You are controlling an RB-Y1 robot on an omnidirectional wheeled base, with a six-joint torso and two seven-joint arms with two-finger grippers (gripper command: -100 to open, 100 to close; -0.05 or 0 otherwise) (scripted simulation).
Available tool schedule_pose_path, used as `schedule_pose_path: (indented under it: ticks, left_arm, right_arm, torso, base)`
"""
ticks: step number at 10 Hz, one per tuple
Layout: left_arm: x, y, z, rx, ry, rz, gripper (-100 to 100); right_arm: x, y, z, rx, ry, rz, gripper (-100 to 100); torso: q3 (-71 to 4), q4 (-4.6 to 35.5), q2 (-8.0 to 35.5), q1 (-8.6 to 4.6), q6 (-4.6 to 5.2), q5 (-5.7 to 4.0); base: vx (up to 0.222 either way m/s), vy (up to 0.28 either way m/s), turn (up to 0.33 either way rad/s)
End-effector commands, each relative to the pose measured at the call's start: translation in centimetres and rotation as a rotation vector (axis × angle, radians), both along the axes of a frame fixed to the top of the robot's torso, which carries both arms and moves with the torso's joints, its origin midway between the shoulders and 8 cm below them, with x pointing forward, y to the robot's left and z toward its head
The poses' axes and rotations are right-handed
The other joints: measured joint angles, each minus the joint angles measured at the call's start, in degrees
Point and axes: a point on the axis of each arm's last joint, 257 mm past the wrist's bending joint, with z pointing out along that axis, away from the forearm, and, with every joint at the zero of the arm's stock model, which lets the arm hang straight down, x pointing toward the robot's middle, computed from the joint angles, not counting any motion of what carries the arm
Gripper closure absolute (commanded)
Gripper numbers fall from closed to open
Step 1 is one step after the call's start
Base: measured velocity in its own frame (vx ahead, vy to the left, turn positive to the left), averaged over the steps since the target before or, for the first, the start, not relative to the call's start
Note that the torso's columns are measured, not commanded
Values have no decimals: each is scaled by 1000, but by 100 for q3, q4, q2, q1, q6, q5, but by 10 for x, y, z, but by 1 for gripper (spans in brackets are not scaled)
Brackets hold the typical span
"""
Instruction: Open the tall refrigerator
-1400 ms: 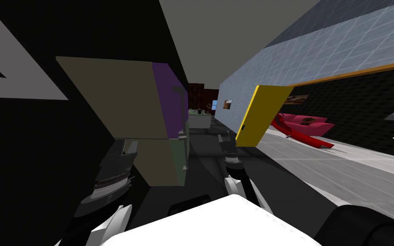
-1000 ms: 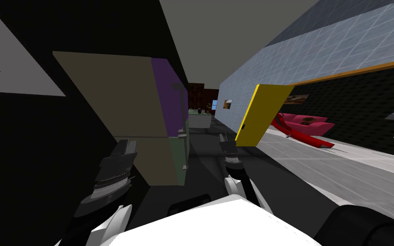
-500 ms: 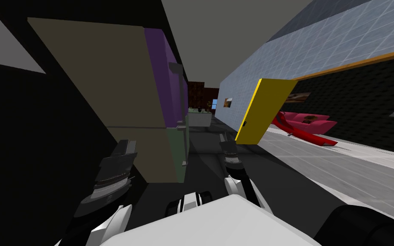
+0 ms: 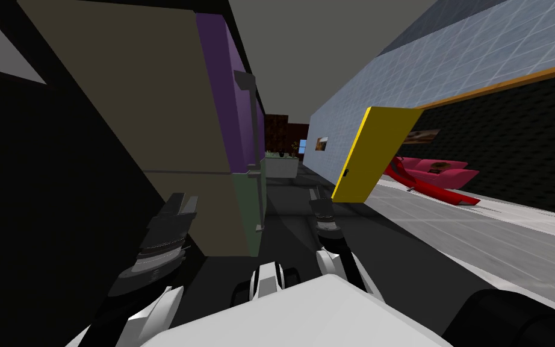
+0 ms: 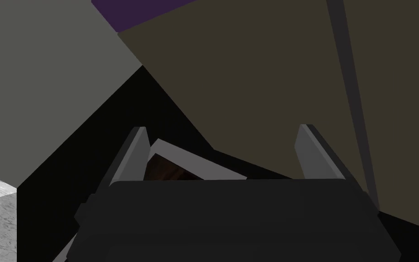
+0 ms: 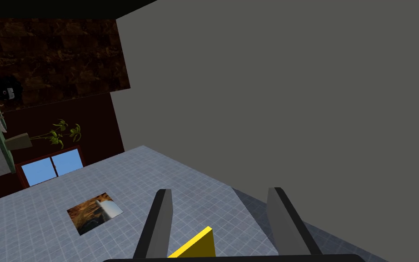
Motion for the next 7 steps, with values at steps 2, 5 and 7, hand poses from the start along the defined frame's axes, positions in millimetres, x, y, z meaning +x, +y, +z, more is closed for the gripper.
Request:
schedule_pose_path:
  ticks: [2,5,7]
  left_arm:
    - [17,-4,8,-15,35,-37,-100]
    - [24,-4,9,-29,58,-43,-100]
    - [34,-7,18,-59,68,-69,-100]
  right_arm:
    - [0,0,0,0,0,0,0]
    - [0,0,0,0,0,0,0]
    - [0,0,0,0,0,0,0]
  torso:
    - [0,2,3,-2,0,-1]
    - [3,4,8,9,0,3]
    - [1,3,5,5,0,1]
  base:
    - [22,-55,20]
    - [12,-34,10]
    - [11,-44,25]
